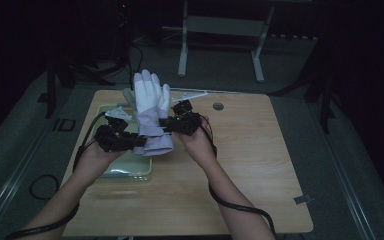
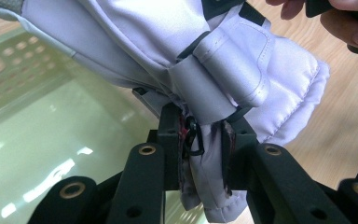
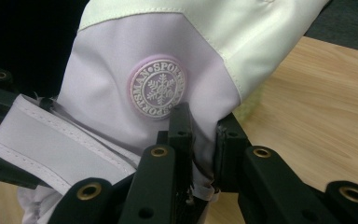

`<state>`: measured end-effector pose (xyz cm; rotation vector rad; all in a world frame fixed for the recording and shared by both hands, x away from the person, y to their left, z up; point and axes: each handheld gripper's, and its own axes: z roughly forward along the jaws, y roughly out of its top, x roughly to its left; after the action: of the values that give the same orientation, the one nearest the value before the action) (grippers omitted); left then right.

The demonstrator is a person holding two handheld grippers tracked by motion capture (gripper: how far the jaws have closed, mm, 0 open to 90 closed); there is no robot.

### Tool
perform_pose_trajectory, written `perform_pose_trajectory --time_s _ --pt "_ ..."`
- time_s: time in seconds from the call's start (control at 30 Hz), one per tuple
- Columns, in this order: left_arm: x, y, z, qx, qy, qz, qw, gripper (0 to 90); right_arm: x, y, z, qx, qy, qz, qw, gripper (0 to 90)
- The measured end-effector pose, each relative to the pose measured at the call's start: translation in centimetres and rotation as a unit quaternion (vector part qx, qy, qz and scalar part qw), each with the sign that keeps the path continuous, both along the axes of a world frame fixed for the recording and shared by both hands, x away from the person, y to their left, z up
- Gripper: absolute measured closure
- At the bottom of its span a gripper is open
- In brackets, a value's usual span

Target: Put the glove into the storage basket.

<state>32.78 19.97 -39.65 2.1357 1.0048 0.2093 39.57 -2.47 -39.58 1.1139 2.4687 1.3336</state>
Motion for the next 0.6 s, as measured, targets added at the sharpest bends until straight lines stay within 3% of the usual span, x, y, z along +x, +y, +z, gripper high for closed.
perform_pose_trajectory --time_s 0.37,0.6 --pt "-0.7 5.3 -0.6 0.003 0.010 0.013 0.9999 73.9 0.0 6.0 -0.9 0.001 0.010 0.025 0.9996 79.9" --pt "-0.2 7.4 -2.0 0.001 0.019 0.004 0.9998 73.8 0.1 7.8 -2.1 -0.001 0.016 0.020 0.9997 79.9"
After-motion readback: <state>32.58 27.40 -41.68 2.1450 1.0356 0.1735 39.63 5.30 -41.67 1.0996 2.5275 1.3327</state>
